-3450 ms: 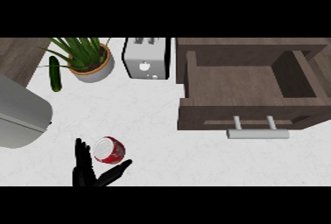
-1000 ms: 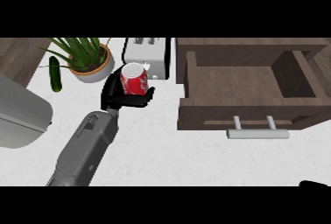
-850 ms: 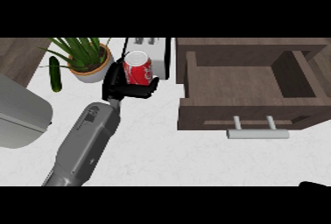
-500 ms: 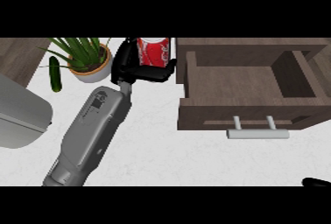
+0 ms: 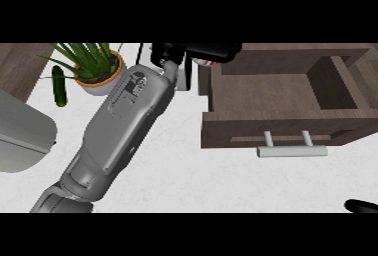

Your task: Pick up the can, place it into the drawer and close the drawer

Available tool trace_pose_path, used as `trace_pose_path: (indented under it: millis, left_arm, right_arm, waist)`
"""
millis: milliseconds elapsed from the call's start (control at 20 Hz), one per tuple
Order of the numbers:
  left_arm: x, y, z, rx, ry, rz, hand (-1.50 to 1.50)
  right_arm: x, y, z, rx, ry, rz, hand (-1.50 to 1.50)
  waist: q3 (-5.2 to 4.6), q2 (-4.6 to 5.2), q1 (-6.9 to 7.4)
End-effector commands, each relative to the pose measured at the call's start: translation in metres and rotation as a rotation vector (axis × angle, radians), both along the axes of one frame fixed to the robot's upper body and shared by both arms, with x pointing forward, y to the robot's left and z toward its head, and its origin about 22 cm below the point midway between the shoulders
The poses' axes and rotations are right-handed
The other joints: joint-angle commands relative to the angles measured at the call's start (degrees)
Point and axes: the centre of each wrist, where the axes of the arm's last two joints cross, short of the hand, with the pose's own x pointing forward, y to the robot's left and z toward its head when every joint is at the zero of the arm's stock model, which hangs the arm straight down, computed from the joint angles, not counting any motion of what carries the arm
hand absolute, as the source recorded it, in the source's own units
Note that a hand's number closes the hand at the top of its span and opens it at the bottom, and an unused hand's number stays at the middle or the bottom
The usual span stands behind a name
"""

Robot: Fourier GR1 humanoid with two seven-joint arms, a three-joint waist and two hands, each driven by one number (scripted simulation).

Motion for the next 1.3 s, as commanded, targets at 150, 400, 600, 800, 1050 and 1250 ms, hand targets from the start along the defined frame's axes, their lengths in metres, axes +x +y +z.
trace_pose_path:
  millis: [150, 400, 600, 800, 1050, 1250]
  left_arm:
    - [0.008, -0.030, 0.053, 0.036, 0.004, -0.014, 1.50]
    - [0.014, -0.052, 0.062, 0.084, 0.026, 0.000, 1.50]
    - [0.021, -0.057, 0.065, 0.111, 0.038, 0.009, 1.50]
    - [0.021, -0.065, 0.072, 0.112, 0.038, 0.039, 1.50]
    - [0.020, -0.072, 0.069, 0.146, -0.001, 0.092, 1.50]
    - [0.027, -0.065, 0.056, 0.152, 0.017, 0.160, -1.50]
  right_arm:
    - [0.000, -0.004, 0.012, -0.019, 0.004, -0.009, -1.50]
    - [0.017, 0.008, 0.005, -0.013, -0.008, 0.007, -1.50]
    - [0.018, -0.003, 0.007, -0.012, -0.021, 0.031, -1.50]
    - [0.014, 0.006, 0.018, -0.024, -0.026, 0.051, -1.50]
    - [0.022, -0.001, 0.022, -0.028, -0.017, 0.032, -1.50]
    - [0.017, 0.012, 0.020, -0.039, -0.022, 0.083, -1.50]
  waist:
    - [0.00, 0.05, -0.16]
    - [0.02, 0.52, -1.11]
    - [0.07, 0.78, -1.98]
    - [0.08, 0.87, -2.95]
    - [0.12, 0.99, -3.75]
    - [0.13, 1.31, -4.55]
